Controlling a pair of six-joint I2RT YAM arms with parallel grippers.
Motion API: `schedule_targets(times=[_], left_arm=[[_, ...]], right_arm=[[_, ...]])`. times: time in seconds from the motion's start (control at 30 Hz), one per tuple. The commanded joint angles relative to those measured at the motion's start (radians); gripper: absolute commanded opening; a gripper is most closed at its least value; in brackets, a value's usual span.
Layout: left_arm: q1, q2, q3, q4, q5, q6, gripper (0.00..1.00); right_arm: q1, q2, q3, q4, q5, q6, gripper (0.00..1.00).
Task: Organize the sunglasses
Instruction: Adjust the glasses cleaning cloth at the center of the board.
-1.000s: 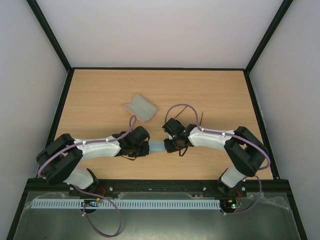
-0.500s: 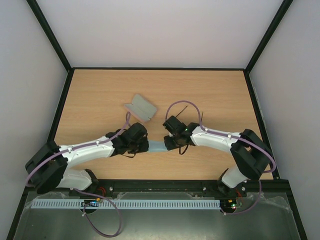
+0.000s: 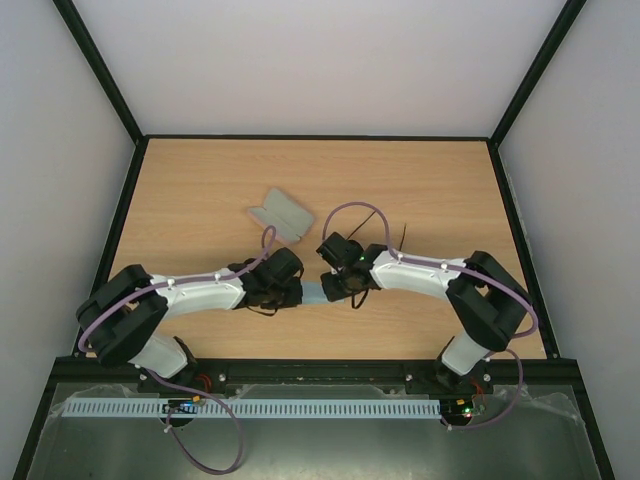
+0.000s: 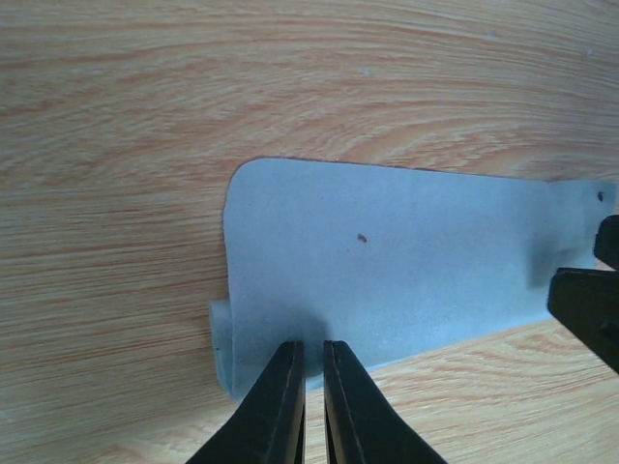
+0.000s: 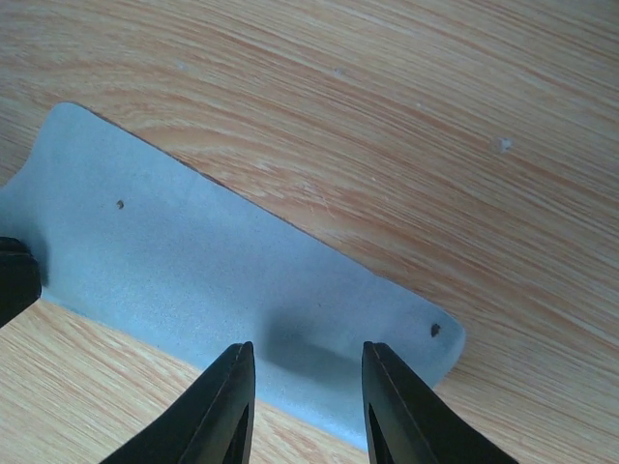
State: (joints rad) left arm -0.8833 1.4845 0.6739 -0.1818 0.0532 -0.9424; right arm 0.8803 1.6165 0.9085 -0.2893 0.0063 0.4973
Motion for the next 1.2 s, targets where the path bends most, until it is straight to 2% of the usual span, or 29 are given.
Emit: schedule_targets(times=[0.0,0.43,0.63,0.77,0.93,1.0,1.1,1.17], left_arm=[[-0.007,0.004,0.001,0.022,0.012,0.005,0.1],[-0.014,0.008,-0.057,0.046,0.02,-0.013,0.08],[-0.014,-0.048,-0.028,-0.025,0.012,-0.005,0.08],[-0.011,-0.161,0.022,-0.131,-0.024,0.001,0.15],[0.04,-0.244,0.1,-0.243,-0.054,0.035,0.37],[0.091,-0.252,0.113,-0.254,-0.051,0.063,0.41],[0.23,-0.237,0.123,-0.236,-0.009,0.141,0.44],[0.323,-0.197,0.157,-0.225,0.008,0.185,0.48]], right_arm=[[0.016,0.027,-0.009,-0.025,-0.003,0.004,0.32],[0.035,0.084,-0.002,-0.055,0.051,0.006,0.32],[0.038,0.032,0.038,-0.098,0.077,0.0,0.32],[0.037,-0.06,0.083,-0.132,0.098,-0.007,0.36],[0.037,-0.153,0.139,-0.171,0.109,-0.02,0.41],[0.037,-0.174,0.15,-0.19,0.102,-0.019,0.41],[0.038,-0.214,0.14,-0.201,0.088,-0.016,0.41],[0.037,-0.235,0.126,-0.208,0.087,-0.016,0.42]])
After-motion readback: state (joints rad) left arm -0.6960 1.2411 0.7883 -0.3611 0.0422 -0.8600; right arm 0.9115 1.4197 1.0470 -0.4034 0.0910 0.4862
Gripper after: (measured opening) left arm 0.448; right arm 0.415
